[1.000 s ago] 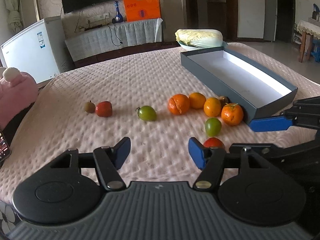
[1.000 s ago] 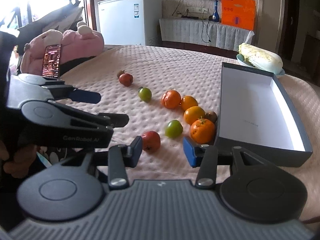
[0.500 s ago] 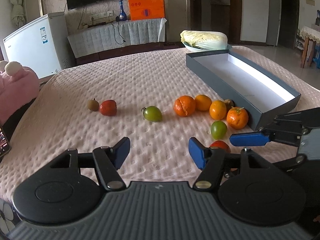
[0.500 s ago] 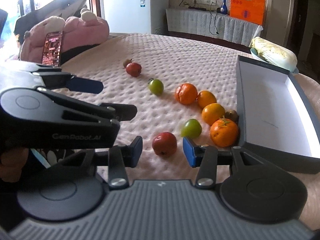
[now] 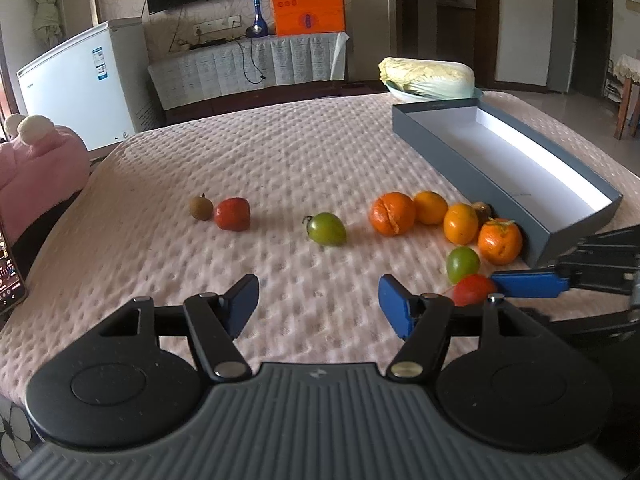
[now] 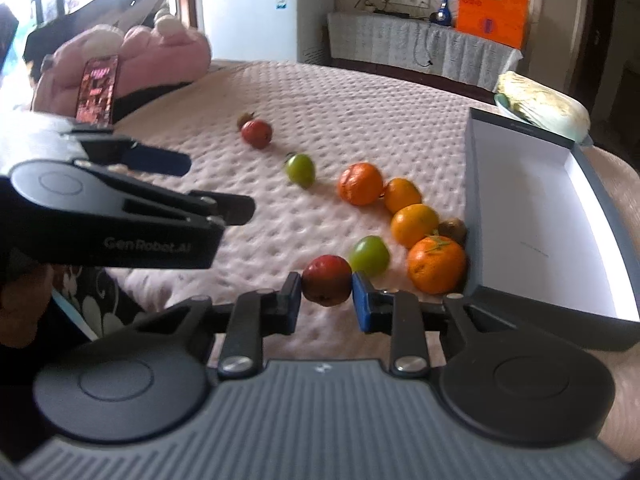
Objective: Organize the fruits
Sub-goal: 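Grasp the red tomato with the right tool while the left tool approaches the green tomato, then close the left tool on the dark green tomato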
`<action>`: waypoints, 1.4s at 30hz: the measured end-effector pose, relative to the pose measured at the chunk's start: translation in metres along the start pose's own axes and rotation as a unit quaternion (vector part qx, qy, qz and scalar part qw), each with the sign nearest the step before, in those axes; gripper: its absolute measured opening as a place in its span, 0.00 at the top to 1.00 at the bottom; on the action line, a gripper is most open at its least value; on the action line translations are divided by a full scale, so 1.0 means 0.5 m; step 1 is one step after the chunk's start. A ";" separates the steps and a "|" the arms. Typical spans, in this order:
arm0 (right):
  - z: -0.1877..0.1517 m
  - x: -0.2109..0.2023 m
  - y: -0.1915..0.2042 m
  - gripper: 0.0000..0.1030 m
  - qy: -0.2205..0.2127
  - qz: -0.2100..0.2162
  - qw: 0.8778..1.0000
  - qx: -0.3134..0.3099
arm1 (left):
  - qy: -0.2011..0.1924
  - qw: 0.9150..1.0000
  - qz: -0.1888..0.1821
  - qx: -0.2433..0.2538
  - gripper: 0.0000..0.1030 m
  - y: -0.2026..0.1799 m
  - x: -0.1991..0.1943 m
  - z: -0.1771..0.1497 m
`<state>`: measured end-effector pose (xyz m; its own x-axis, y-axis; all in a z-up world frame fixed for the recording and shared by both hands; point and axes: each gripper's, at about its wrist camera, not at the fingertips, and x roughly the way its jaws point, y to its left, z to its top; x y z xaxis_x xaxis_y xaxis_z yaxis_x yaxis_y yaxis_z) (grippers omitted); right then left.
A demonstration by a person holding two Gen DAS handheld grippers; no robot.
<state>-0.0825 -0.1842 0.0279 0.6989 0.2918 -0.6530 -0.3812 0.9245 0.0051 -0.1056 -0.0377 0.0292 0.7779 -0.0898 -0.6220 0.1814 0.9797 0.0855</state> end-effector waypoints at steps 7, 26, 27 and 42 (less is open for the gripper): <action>0.000 -0.031 -0.014 0.70 -0.014 0.019 1.000 0.012 | 0.006 1.000 0.013 -0.011 0.30 0.011 0.037 0.024; 0.009 -0.041 -0.047 0.70 -0.012 0.030 0.999 0.040 | 0.016 0.998 0.037 -0.044 0.28 -0.004 0.161 0.081; 0.009 -0.040 -0.048 0.70 -0.012 0.029 0.999 0.040 | 0.019 0.998 0.034 -0.047 0.29 -0.005 0.166 0.082; 0.011 -0.038 -0.052 0.70 -0.009 0.025 0.999 0.044 | 0.039 0.998 0.016 -0.046 0.67 -0.019 0.201 0.074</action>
<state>-0.0825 -0.2122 0.0445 0.6910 0.3414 -0.6371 -0.3610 0.9266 0.1050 -0.0070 -0.0625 -0.0053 0.7320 -0.0472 -0.6796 0.0980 0.9945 0.0365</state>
